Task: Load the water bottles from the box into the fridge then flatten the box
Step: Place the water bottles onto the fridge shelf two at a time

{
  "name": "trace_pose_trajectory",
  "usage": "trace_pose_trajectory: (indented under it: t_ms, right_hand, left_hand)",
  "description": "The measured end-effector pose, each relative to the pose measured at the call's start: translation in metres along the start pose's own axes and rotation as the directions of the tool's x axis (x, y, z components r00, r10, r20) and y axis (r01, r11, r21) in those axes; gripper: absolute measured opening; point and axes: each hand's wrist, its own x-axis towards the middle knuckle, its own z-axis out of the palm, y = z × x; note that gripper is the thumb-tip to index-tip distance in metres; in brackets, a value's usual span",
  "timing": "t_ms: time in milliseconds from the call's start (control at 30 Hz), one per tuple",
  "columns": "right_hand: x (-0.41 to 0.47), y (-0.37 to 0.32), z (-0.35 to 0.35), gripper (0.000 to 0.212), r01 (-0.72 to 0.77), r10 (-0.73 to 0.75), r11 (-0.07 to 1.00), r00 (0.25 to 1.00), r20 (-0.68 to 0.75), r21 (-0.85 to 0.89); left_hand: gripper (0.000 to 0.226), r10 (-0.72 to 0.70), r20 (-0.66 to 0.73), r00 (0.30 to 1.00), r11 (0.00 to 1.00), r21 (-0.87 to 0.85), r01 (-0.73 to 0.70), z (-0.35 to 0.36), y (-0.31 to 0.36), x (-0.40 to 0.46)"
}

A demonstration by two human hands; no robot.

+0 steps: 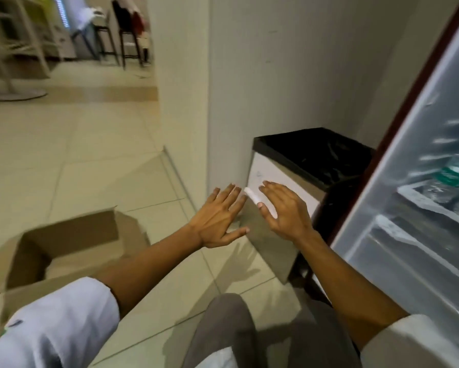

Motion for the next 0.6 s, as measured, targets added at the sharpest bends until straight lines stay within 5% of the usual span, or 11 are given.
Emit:
trace_pose_trajectory:
  t_ms: [167, 333, 467, 600]
  right_hand:
    - [0.017, -0.067, 0.07, 0.048, 0.097, -0.122, 0.98, 0.983, 0.138, 0.175]
    - [0.022, -0.147, 0.129, 0.047, 0.195, -0.275, 0.924, 0.937, 0.217, 0.33]
    - [0.018, -0.211, 0.168, 0.047, 0.272, -0.4, 0.862, 0.884, 0.242, 0.428]
    - [0.011, -0.271, 0.199, 0.049, 0.3, -0.493, 0.803, 0.82, 0.29, 0.515]
  left_hand:
    - [0.09, -0.224, 0.089, 0.971, 0.975, 0.012, 0.223, 0.026, -0.037, -0.084]
    - [0.091, -0.462, 0.196, 0.865, 0.886, 0.077, 0.457, 0.042, -0.066, -0.185]
    - [0.091, -0.643, 0.306, 0.702, 0.754, 0.093, 0.65, 0.055, -0.08, -0.269]
    - [0.087, -0.816, 0.349, 0.46, 0.542, 0.188, 0.819, 0.075, -0.084, -0.343]
